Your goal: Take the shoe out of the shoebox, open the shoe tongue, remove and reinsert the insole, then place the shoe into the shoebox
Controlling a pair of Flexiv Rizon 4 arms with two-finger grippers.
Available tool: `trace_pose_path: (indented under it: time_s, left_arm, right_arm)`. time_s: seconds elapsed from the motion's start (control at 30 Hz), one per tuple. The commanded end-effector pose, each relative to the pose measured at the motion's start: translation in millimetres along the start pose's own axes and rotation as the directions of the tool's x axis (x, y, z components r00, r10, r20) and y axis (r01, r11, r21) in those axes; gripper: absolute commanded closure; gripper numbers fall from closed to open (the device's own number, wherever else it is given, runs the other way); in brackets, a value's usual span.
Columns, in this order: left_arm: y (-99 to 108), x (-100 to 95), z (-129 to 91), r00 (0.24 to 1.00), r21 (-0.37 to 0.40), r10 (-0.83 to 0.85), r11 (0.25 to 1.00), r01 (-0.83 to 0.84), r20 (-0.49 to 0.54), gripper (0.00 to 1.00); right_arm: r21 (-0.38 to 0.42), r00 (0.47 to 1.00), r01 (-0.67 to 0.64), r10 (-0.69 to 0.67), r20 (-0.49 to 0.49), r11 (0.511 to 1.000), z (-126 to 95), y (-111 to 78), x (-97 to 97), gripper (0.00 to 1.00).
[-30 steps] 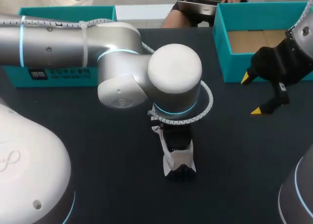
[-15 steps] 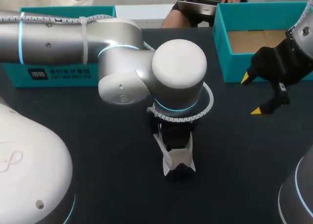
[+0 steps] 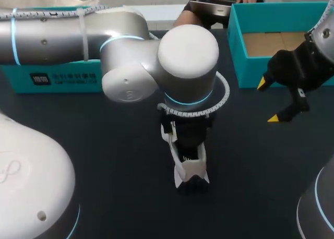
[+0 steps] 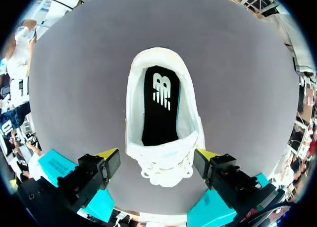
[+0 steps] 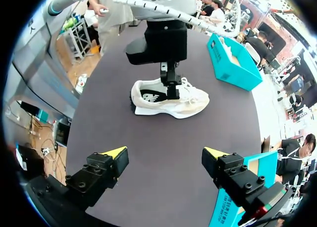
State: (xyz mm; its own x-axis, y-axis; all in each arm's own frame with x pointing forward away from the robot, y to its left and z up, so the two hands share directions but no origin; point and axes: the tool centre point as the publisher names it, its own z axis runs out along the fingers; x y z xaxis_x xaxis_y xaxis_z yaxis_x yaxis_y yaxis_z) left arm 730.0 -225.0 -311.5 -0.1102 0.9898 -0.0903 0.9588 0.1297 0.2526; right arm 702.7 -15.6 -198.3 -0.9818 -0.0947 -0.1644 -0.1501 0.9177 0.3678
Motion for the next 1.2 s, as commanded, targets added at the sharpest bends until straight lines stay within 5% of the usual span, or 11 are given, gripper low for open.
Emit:
trace_pose_path:
  time_s: [0.03, 0.17, 0.2, 0.23, 0.37, 0.7, 1.03, 1.07, 1.1, 1.13, 1.2]
  left_arm:
    - [16.6, 4.8, -4.1, 1.0, 0.02, -0.019, 1.0, 0.019, 0.015, 0.0]
    - [19.6, 1.0, 7.1, 1.0, 0.046, -0.025, 0.999, 0.026, -0.017, 0.0]
    - [17.8, 1.0, 9.2, 1.0, 0.046, -0.02, 0.999, 0.021, -0.019, 0.18]
    - [15.7, 0.9, 10.4, 1.0, 0.05, -0.018, 0.999, 0.019, -0.017, 0.61]
    - [9.2, 1.3, 13.3, 1.0, 0.057, -0.005, 0.998, 0.006, -0.019, 0.7]
    - [-7.1, 11.2, 24.2, 0.999, 0.104, 0.004, 0.995, 0.001, -0.054, 0.73]
    - [-11.1, 26.7, -18.2, 0.983, 0.17, -0.14, 0.973, 0.159, -0.121, 0.51]
    - [-13.9, 27.8, -21.1, 0.972, 0.162, -0.184, 0.965, 0.206, -0.143, 0.4]
    - [-19.8, 28.8, -25.2, 0.968, 0.201, -0.219, 0.949, 0.241, -0.125, 0.09]
    - [-28.9, 28.4, -26.9, 0.976, 0.227, -0.182, 0.952, 0.204, -0.116, 0.0]
    - [-28.9, 28.4, -26.9, 0.976, 0.227, -0.182, 0.952, 0.204, -0.116, 0.0]
  right_arm:
    - [0.002, 1.0, 0.0, 0.0, -0.001, 1.0, 1.2, 0.0, -0.6, 0.0]
    - [0.002, 1.0, 0.0, 0.0, -0.001, 1.0, 1.2, 0.0, -0.6, 0.0]
    - [0.002, 1.0, 0.0, 0.0, -0.001, 1.0, 1.2, 0.0, -0.6, 0.0]
    - [0.002, 1.0, 0.0, 0.0, -0.001, 1.0, 1.2, 0.0, -0.6, 0.0]
    - [0.002, 1.0, 0.0, 0.0, -0.001, 1.0, 1.2, 0.0, -0.6, 0.0]
    - [0.002, 1.0, 0.0, 0.0, -0.001, 1.0, 1.2, 0.0, -0.6, 0.0]
    - [0.002, 1.0, 0.0, 0.0, -0.001, 1.0, 1.2, 0.0, -0.6, 0.0]
    - [0.002, 1.0, 0.0, 0.0, -0.001, 1.0, 1.2, 0.0, -0.6, 0.0]
    - [0.002, 1.0, 0.0, 0.0, -0.001, 1.0, 1.2, 0.0, -0.6, 0.0]
    - [0.002, 1.0, 0.0, 0.0, -0.001, 1.0, 1.2, 0.0, -0.6, 0.0]
    - [0.002, 1.0, 0.0, 0.0, -0.001, 1.0, 1.2, 0.0, -0.6, 0.0]
